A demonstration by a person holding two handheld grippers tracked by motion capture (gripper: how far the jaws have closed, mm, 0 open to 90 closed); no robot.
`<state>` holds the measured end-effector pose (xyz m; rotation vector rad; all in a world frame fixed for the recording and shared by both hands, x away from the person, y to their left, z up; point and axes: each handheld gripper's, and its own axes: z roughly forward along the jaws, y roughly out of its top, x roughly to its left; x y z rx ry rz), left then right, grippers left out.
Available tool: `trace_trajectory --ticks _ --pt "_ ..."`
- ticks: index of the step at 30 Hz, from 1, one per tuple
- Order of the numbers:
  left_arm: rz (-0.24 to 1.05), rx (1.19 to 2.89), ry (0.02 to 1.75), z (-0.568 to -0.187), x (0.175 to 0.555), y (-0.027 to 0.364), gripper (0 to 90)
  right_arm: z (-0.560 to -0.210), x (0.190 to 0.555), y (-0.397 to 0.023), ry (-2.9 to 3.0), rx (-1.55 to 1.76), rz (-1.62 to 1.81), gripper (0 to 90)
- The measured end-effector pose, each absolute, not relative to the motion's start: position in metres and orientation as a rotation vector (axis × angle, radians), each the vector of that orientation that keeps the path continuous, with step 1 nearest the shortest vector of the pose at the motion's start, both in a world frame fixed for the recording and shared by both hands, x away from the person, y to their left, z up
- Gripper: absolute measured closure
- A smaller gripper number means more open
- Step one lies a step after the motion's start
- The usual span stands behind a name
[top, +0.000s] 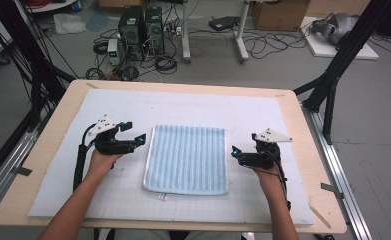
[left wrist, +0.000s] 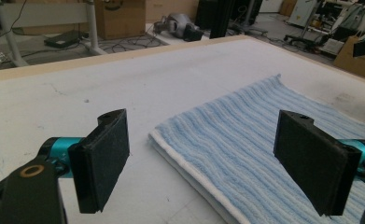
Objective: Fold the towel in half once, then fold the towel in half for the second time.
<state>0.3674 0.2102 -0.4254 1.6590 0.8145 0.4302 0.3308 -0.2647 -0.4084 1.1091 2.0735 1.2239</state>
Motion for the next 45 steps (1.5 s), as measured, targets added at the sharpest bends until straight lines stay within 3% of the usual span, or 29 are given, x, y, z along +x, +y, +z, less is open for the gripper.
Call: trace_trajectory --ticks 22,39,45 --pt "0.414 1.656 0.885 -0.422 0.384 0.208 18.3 -0.411 0.331 -0.270 2.079 1.159 1.246 10.9" --pt "0.347 1.863 0.967 -0.433 0.439 0.179 35.1 -0.414 0.333 -0.268 2.109 1.172 1.249 10.9" --pt "0.383 1.978 0.964 -0.443 0.450 0.165 42.7 -0.415 0.334 -0.268 2.117 1.175 1.248 10.9"
